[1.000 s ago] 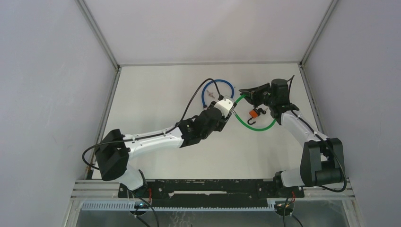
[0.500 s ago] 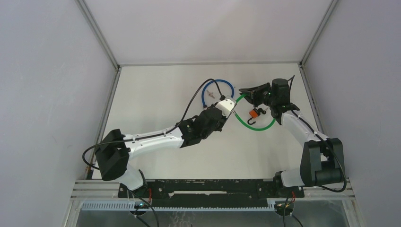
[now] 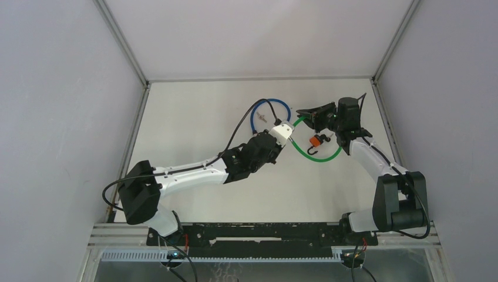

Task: Lock with the key
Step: Lock the lock.

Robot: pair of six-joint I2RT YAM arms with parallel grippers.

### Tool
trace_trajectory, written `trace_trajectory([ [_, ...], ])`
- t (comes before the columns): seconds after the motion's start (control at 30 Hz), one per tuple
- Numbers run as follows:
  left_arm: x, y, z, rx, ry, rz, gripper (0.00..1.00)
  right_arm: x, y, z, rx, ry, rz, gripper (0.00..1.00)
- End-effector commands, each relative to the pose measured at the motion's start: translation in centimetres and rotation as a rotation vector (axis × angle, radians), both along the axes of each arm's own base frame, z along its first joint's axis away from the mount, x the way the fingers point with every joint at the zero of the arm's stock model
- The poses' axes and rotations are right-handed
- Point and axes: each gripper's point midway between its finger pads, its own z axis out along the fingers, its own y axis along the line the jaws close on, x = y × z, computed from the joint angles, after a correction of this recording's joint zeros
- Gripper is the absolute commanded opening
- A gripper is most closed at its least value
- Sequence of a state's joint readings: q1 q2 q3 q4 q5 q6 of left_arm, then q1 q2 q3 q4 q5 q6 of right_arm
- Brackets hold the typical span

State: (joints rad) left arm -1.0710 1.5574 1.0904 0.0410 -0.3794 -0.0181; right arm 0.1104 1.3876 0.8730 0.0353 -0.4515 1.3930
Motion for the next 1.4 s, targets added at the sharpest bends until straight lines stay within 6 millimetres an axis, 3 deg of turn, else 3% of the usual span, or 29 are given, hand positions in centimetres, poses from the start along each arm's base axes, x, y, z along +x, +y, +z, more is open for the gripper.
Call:
trace_trajectory([
  [0.0, 0.7, -1.3, 4.0, -0.085, -0.057, -0.015, 0.02, 0.9, 0.2, 4.1, 0.034, -0.128, 0.018, 0.00],
  [0.23, -0.4, -1.1, 2.2, -0.034, -0.043, -0.014, 0.00, 1.0, -0.1, 3.5, 0.027, -0.102, -0.003, 0.00],
  [0.43, -2.2, 0.7, -0.2, -0.021, -0.006, 0.052, 0.00, 1.3, -0.9, 3.2, 0.012, -0.094, -0.037, 0.00],
  [0.57, -2.8, 2.1, -0.5, -0.009, 0.002, 0.108, 0.00, 1.3, -1.3, 3.0, -0.005, -0.088, -0.056, 0.00],
  [0.73, -3.8, 4.1, -1.8, 0.062, 0.028, 0.128, 0.00, 1.2, -1.8, 3.3, -0.032, -0.101, -0.079, 0.00],
  [0.9, -5.8, 4.7, -3.4, 0.164, 0.035, 0.078, 0.00, 0.9, -2.0, 4.1, -0.072, -0.136, -0.098, 0.00],
  [1.03, -6.3, 5.5, -4.5, 0.286, -0.021, 0.111, 0.00, 0.1, -2.0, 5.1, -0.130, -0.170, -0.122, 0.00],
  [1.2, -5.2, 7.2, -3.5, 0.376, -0.160, 0.249, 0.00, -1.5, -1.1, 5.4, -0.188, -0.146, -0.115, 0.00],
  [1.37, -4.4, 7.2, -1.1, 0.501, -0.363, 0.370, 0.00, -1.8, 0.2, 4.2, -0.149, -0.088, -0.060, 0.00],
])
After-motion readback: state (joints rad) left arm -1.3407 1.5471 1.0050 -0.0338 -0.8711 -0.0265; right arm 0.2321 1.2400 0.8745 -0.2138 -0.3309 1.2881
